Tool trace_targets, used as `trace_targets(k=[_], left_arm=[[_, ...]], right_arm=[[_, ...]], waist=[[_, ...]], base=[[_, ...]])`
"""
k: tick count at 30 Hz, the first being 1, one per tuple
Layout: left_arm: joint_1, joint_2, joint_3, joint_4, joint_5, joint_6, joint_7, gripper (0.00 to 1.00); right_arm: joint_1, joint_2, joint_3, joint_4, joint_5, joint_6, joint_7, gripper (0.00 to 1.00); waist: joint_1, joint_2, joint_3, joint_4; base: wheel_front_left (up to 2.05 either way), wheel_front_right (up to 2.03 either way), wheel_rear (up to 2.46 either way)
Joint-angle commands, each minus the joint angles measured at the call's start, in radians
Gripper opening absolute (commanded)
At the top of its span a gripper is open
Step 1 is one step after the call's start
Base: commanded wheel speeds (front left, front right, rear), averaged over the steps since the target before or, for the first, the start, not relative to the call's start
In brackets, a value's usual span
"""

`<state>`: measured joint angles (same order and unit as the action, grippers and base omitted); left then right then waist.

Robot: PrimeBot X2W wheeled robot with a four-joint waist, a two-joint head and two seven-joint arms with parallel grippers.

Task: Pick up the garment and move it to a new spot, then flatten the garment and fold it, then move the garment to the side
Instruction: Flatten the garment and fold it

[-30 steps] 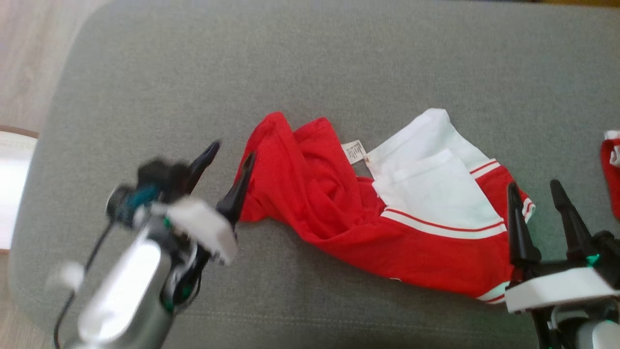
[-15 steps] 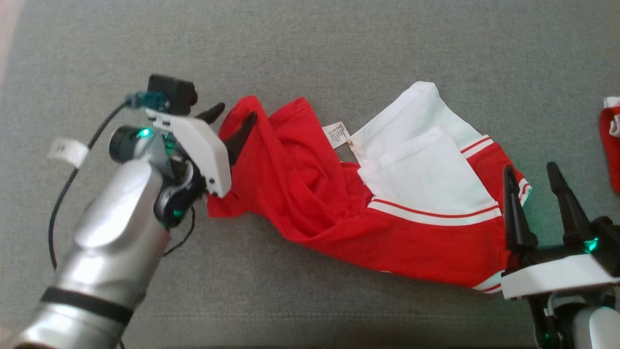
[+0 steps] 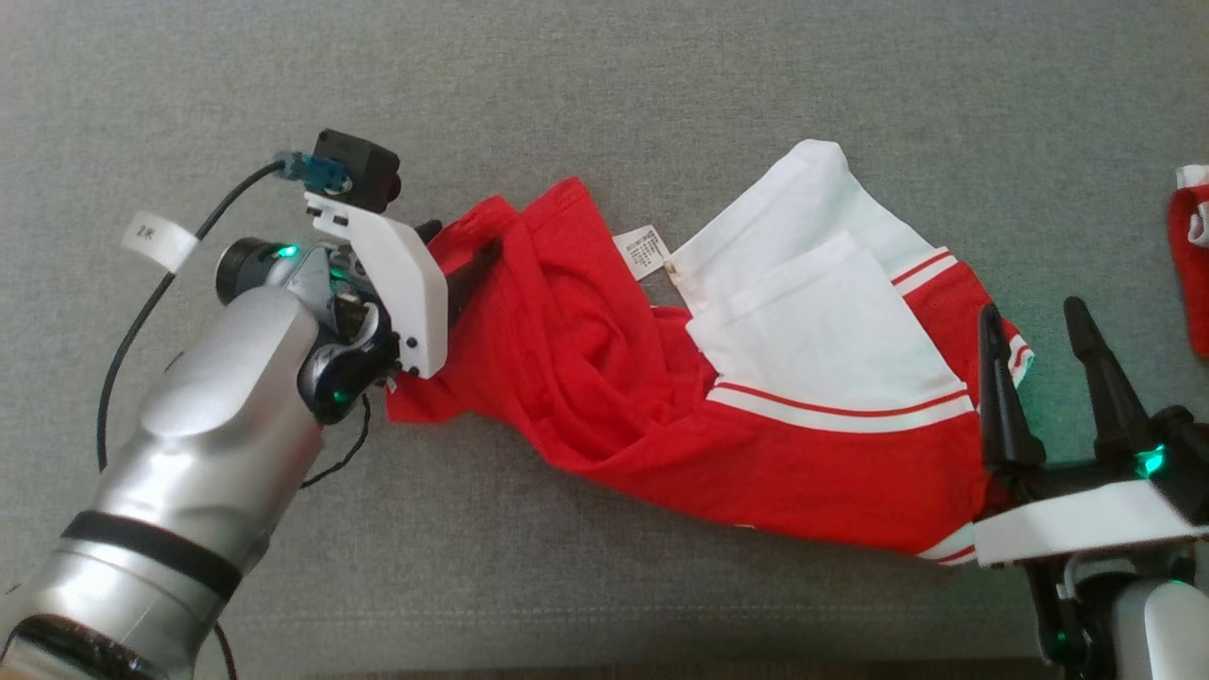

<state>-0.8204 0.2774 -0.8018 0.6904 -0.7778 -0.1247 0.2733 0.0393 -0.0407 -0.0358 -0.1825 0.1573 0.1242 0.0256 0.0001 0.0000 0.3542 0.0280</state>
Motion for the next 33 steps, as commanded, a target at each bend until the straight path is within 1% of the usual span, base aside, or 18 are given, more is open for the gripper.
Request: trace_targets(k=[1,2,3,9,12,19,20,21,26,30,33], left_arm=[[-0.053,0.037,0.019,-0.014,-0.011,-0.006,-0.01,1.0],[-0.063,0.041,-0.001,-0.011,-0.026,-0.006,-0.031,0.41],[-0.067,0.043,-0.012,-0.01,-0.034,-0.006,-0.04,0.0],[-0.087,0.059,-0.066,-0.012,-0.067,-0.006,-0.107,0.0],[-0.091,0.064,-0.082,-0.011,-0.075,-0.006,-0.14,0.0],[-0.056,0.067,-0.094,-0.028,-0.076,-0.005,-0.226,0.0],[-0.037,0.068,-0.101,-0.043,-0.067,0.004,-0.245,0.0],[-0.027,0.068,-0.103,-0.054,-0.064,0.01,-0.254,0.0],[0.012,0.068,-0.112,-0.11,-0.057,0.035,-0.275,0.0],[0.021,0.073,-0.113,-0.145,-0.054,0.053,-0.278,0.0],[0.025,0.077,-0.113,-0.161,-0.056,0.061,-0.277,0.0]], right_arm=[[-0.028,-0.009,0.025,-0.03,0.006,0.007,-0.015,1.0],[-0.028,-0.009,0.023,-0.029,0.007,0.007,-0.017,1.0],[-0.028,-0.009,0.021,-0.028,0.007,0.007,-0.017,1.0],[-0.03,-0.009,0.011,-0.019,0.004,0.007,-0.008,1.0],[-0.038,-0.009,0.018,-0.012,-0.007,0.007,0.032,1.0],[-0.094,-0.01,0.049,0.019,-0.047,0.007,0.287,1.0],[-0.118,-0.018,0.06,0.02,-0.05,0.007,0.353,1.0],[-0.13,-0.026,0.067,0.021,-0.049,0.007,0.383,1.0],[-0.189,-0.061,0.079,0.043,-0.038,0.007,0.507,1.0],[-0.244,-0.084,0.096,0.059,-0.015,0.007,0.547,1.0],[-0.281,-0.097,0.11,0.098,0.005,0.007,0.591,1.0]], waist=[[-0.0001,0.0,0.003,-0.003],[-0.0001,0.0,0.006,-0.003],[-0.0001,0.0,0.007,-0.003],[-0.0001,0.0,0.004,0.007],[-0.0001,0.0,-0.003,0.015],[-0.0001,0.0,-0.017,0.032],[-0.0001,0.0,-0.02,0.037],[-0.0001,0.0,-0.02,0.041],[-0.0001,0.0,-0.017,0.062],[-0.0001,0.0,-0.011,0.075],[-0.0001,0.0,-0.007,0.08]], base=[[0.0,0.0,0.0],[0.0,0.0,0.0],[0.0,0.0,0.0],[0.0,0.0,0.0],[0.0,0.0,0.0],[0.0,0.0,0.0],[0.0,0.0,0.0],[0.0,0.0,0.0],[0.0,0.0,0.0],[0.0,0.0,0.0],[0.0,0.0,0.0]])
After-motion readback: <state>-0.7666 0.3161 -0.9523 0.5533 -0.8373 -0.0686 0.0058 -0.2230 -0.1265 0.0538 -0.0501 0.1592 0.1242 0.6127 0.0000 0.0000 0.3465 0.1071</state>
